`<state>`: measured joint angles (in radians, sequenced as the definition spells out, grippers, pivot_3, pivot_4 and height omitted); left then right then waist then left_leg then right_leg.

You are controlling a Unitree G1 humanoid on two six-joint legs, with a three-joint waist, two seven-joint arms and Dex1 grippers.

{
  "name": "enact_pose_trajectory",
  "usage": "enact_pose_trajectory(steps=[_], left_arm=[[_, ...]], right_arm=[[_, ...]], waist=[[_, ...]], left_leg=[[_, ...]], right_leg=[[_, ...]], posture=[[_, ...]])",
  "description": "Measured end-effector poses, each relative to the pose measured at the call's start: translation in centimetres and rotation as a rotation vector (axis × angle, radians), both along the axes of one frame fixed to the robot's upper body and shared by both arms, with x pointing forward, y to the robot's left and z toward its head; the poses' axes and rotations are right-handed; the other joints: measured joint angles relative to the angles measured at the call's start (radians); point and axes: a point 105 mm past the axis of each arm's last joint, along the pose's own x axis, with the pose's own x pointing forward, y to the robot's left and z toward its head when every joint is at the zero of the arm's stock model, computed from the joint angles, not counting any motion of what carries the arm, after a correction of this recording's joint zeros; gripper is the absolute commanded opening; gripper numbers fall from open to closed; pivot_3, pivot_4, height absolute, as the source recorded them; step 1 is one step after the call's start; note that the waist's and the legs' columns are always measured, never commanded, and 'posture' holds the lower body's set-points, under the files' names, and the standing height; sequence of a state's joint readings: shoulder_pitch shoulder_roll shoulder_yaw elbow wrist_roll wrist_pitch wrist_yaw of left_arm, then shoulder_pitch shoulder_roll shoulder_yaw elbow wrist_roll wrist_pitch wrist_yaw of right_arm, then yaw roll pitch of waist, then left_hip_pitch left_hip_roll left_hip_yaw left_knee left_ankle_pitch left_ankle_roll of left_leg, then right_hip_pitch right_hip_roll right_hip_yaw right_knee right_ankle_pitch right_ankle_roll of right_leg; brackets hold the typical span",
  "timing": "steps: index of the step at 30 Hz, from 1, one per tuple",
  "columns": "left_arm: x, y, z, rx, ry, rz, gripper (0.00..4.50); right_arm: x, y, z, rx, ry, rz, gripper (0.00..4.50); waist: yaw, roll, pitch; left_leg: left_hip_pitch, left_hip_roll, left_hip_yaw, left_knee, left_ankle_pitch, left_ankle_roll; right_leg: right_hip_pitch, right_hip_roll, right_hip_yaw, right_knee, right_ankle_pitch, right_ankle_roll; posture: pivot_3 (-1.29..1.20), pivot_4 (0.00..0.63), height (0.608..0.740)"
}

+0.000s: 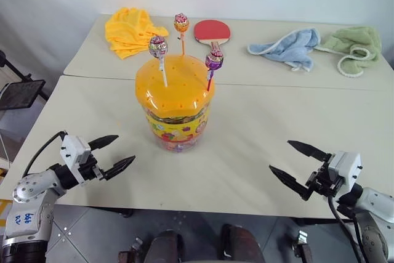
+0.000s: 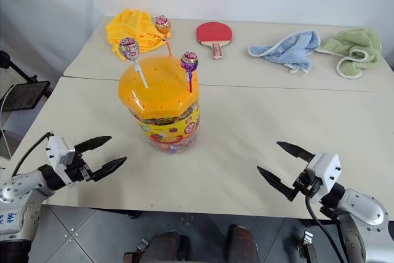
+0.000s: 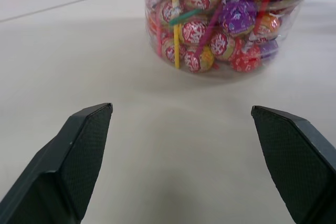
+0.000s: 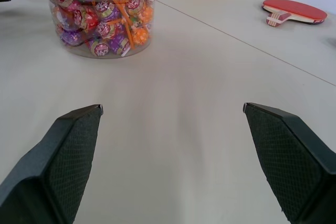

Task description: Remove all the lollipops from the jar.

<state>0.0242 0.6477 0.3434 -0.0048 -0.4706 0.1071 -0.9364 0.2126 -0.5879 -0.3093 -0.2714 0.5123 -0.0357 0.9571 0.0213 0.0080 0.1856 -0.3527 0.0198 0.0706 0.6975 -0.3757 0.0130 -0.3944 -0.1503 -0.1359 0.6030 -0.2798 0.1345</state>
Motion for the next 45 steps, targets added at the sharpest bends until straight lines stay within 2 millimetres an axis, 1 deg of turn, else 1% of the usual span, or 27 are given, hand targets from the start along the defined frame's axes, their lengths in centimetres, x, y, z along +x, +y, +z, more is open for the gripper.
enact_pose_trajectory(steps=[5,7,9,10,12,14,15,17,18,20,22,25,27,29,31,33,35,39,42,45], left_arm=[[0.2,0.2,0.5,-0.057,0.029,0.028,4.50],[0.4,0.4,1.4,-0.119,0.024,0.027,4.50],[0.8,1.1,2.6,-0.168,0.006,0.028,4.50],[0.9,1.6,3.4,-0.201,-0.004,0.027,4.50],[1.0,2.4,5.6,-0.287,-0.035,0.020,4.50],[0.7,2.5,7.7,-0.342,-0.040,-0.038,4.50],[0.6,2.2,9.0,-0.368,-0.050,-0.085,4.50],[0.3,0.9,11.9,-0.409,-0.088,-0.203,4.50],[0.2,0.3,13.0,-0.426,-0.106,-0.253,4.50],[0.1,-0.6,14.9,-0.448,-0.130,-0.333,4.50],[0.1,-1.4,16.2,-0.430,-0.140,-0.394,4.50],[0.1,-3.7,18.2,-0.383,-0.170,-0.531,4.50],[0.6,-5.9,19.4,-0.350,-0.199,-0.630,4.50],[1.1,-7.7,19.6,-0.291,-0.212,-0.697,4.50],[1.6,-8.8,18.9,-0.238,-0.199,-0.728,4.50],[2.3,-9.6,18.4,-0.222,-0.187,-0.747,4.50],[2.5,-10.2,18.0,-0.191,-0.162,-0.770,4.50],[2.8,-11.2,18.2,-0.181,-0.165,-0.809,4.50],[3.1,-11.3,18.2,-0.188,-0.163,-0.816,3.91],[3.2,-11.3,18.2,-0.184,-0.163,-0.816,3.07]], right_arm=[[0.1,-0.1,-0.1,-0.029,0.008,0.012,4.49],[0.0,-0.1,-0.2,-0.032,0.026,0.028,4.49],[-0.1,0.3,0.4,0.025,0.024,0.048,4.49],[-0.2,0.5,1.1,0.075,0.025,0.057,4.49],[-0.6,0.9,3.1,0.164,0.011,0.070,4.49],[-1.1,1.3,5.8,0.213,-0.042,0.093,4.49],[-1.4,1.5,7.5,0.235,-0.086,0.103,4.49],[-2.1,2.1,10.7,0.283,-0.182,0.130,4.49],[-2.6,2.5,11.5,0.297,-0.208,0.149,4.49],[-3.4,2.9,12.3,0.317,-0.233,0.169,4.49],[-3.8,2.8,12.4,0.339,-0.231,0.160,4.49],[-4.3,2.9,12.9,0.351,-0.246,0.156,4.49],[-4.8,3.6,13.4,0.349,-0.265,0.181,4.49],[-5.5,4.4,13.5,0.321,-0.278,0.218,4.49],[-5.9,5.0,12.8,0.261,-0.264,0.246,4.49],[-6.1,5.2,11.8,0.239,-0.226,0.248,4.49],[-6.1,5.1,11.8,0.248,-0.228,0.243,4.49],[-6.2,5.2,11.9,0.265,-0.246,0.248,4.49],[-6.1,5.8,12.5,0.318,-0.274,0.254,4.50],[-6.1,6.5,12.9,0.350,-0.292,0.278,4.50]], waist=[[0.003,0.000,0.000],[0.002,0.000,0.000],[0.001,0.000,0.000],[0.001,0.000,0.000],[0.001,0.000,0.000],[0.001,0.000,0.000],[0.001,0.000,0.000],[0.004,-0.001,0.000],[0.006,-0.001,0.000],[0.008,-0.001,0.000],[0.006,-0.002,0.000],[0.004,-0.002,0.000],[0.006,-0.003,0.000],[0.005,-0.003,0.000],[0.002,-0.003,0.000],[0.001,-0.004,0.001],[0.000,-0.005,0.001],[0.003,-0.005,0.001],[0.003,-0.005,0.001],[0.004,-0.005,0.001]], left_leg=[[0.000,0.000,0.000,0.000,0.000,0.000],[0.000,0.000,0.000,0.000,0.000,0.000],[0.000,0.001,0.000,0.000,0.000,0.000],[0.000,0.001,0.000,0.000,0.000,0.000],[0.000,0.001,0.000,0.001,0.000,0.000],[0.000,0.002,-0.001,0.001,-0.001,-0.001],[0.000,0.002,-0.001,0.001,-0.001,-0.001],[0.000,0.002,-0.002,0.001,-0.001,-0.001],[0.000,0.001,-0.003,0.001,-0.001,-0.001],[-0.001,0.000,-0.004,0.001,-0.001,-0.001],[-0.001,0.000,-0.003,0.001,-0.001,-0.001],[0.000,-0.001,-0.001,0.001,-0.001,-0.001],[-0.001,-0.001,-0.001,0.002,-0.001,-0.001],[0.000,-0.001,0.003,0.002,-0.001,-0.001],[0.000,-0.001,0.009,0.000,-0.001,-0.001],[-0.001,0.000,0.010,0.000,-0.001,-0.001],[-0.001,0.000,0.010,0.001,-0.001,-0.001],[-0.001,0.000,0.011,0.002,-0.001,-0.001],[-0.001,0.000,0.011,0.002,-0.001,-0.001],[-0.001,0.000,0.010,0.002,-0.001,-0.001]], right_leg=[[0.000,0.000,0.001,0.000,0.000,0.000],[0.000,0.000,0.000,0.000,0.000,0.000],[0.000,0.001,0.000,0.000,0.000,0.000],[0.000,0.001,0.000,0.001,0.000,0.000],[-0.001,0.001,0.000,0.002,0.000,0.000],[-0.001,0.001,0.000,0.002,0.000,0.000],[-0.001,0.001,0.001,0.002,0.000,0.000],[0.000,0.001,0.001,0.002,0.000,0.000],[0.000,0.001,0.001,0.002,0.000,0.000],[0.000,0.001,0.001,0.002,0.000,0.000],[0.000,0.001,0.001,0.002,0.000,0.000],[0.000,0.001,0.002,0.001,0.000,0.000],[0.000,0.002,0.002,0.001,0.000,0.000],[0.000,0.002,0.002,0.001,0.000,0.000],[-0.001,0.003,0.003,0.001,0.000,0.000],[-0.002,0.003,0.003,0.001,0.000,0.000],[-0.002,0.003,0.003,0.001,0.000,0.000],[-0.002,0.003,0.004,0.001,0.000,0.000],[-0.002,0.003,0.004,0.001,0.000,0.000],[-0.002,0.003,0.004,0.001,0.000,0.000]], posture=[[0.00,0.150,0.740],[0.00,0.150,0.740],[0.00,0.150,0.740],[0.00,0.150,0.740],[0.00,0.150,0.740],[0.00,0.150,0.740],[0.00,0.150,0.740],[0.00,0.150,0.740],[0.00,0.150,0.740],[0.00,0.150,0.740],[0.00,0.150,0.740],[0.00,0.150,0.740],[0.00,0.150,0.740],[0.00,0.150,0.740],[0.00,0.150,0.740],[0.00,0.150,0.740],[0.00,0.150,0.740],[0.00,0.150,0.740],[0.00,0.150,0.740],[0.00,0.150,0.740]])
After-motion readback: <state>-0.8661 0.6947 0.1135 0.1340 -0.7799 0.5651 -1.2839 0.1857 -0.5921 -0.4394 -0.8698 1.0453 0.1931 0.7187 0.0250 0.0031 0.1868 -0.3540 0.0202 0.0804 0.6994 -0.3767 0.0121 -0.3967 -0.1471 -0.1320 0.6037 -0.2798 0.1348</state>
